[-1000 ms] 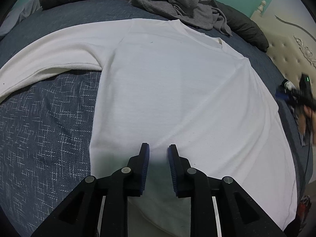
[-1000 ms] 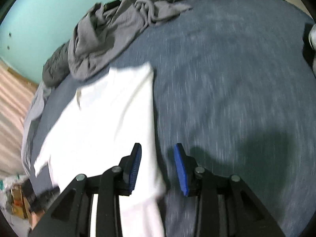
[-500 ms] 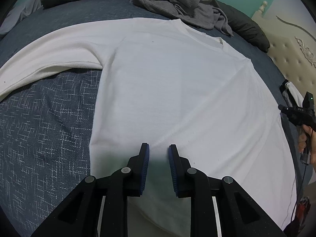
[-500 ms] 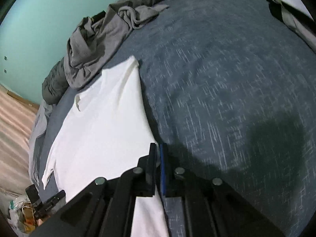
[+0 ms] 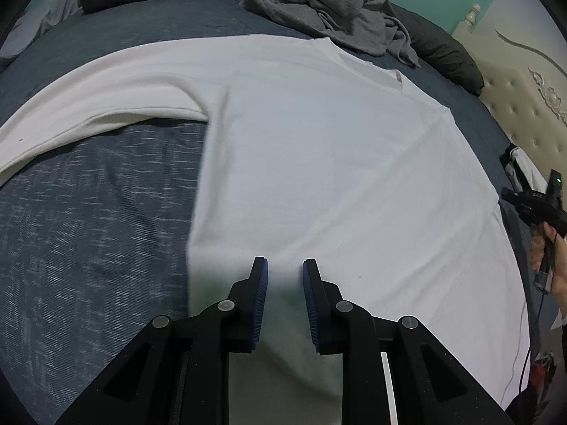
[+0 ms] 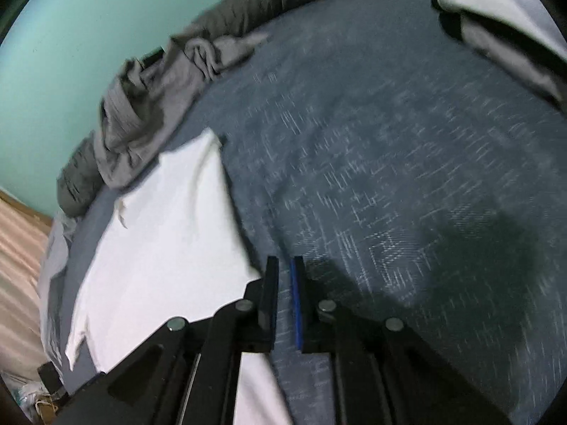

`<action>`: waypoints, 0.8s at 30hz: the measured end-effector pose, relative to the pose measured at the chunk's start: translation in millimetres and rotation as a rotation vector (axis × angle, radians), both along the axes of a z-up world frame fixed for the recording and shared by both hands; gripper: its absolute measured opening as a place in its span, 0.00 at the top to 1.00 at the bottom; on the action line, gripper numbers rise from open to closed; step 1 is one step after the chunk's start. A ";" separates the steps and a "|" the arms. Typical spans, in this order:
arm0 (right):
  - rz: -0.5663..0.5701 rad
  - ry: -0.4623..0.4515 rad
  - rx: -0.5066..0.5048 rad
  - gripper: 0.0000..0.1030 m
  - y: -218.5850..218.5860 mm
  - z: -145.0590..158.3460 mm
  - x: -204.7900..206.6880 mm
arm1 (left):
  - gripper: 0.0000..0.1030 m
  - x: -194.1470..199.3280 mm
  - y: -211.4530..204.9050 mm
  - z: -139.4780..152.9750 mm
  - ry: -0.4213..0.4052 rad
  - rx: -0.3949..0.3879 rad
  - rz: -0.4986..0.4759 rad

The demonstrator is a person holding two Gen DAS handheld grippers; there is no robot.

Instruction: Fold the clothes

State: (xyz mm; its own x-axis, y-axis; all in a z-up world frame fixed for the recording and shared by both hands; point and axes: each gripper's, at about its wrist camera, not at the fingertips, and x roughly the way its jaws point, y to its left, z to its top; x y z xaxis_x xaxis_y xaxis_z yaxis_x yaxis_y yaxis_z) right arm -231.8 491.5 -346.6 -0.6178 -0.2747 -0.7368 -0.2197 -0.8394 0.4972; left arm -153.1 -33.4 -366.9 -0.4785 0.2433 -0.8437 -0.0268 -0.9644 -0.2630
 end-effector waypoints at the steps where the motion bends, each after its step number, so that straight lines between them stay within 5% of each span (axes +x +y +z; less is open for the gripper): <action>1: 0.000 0.021 0.000 0.93 -3.4 5.2 6.4 | 0.78 2.4 -3.3 1.9 0.005 -0.006 0.006; 14: 0.098 0.175 -0.220 0.79 -111.7 18.9 91.5 | 0.78 25.4 -25.3 6.5 0.028 -0.003 0.059; 19: 0.154 0.151 -0.237 0.77 -149.1 10.7 103.4 | 0.77 40.0 -60.4 13.5 0.036 0.051 0.160; 21: 0.175 0.158 -0.234 0.76 -155.9 12.1 103.8 | 0.68 43.9 -81.4 17.7 0.037 0.076 0.217; 24: 0.207 0.169 -0.229 0.62 -166.2 14.2 104.4 | 0.64 45.2 -113.6 23.0 0.032 0.104 0.294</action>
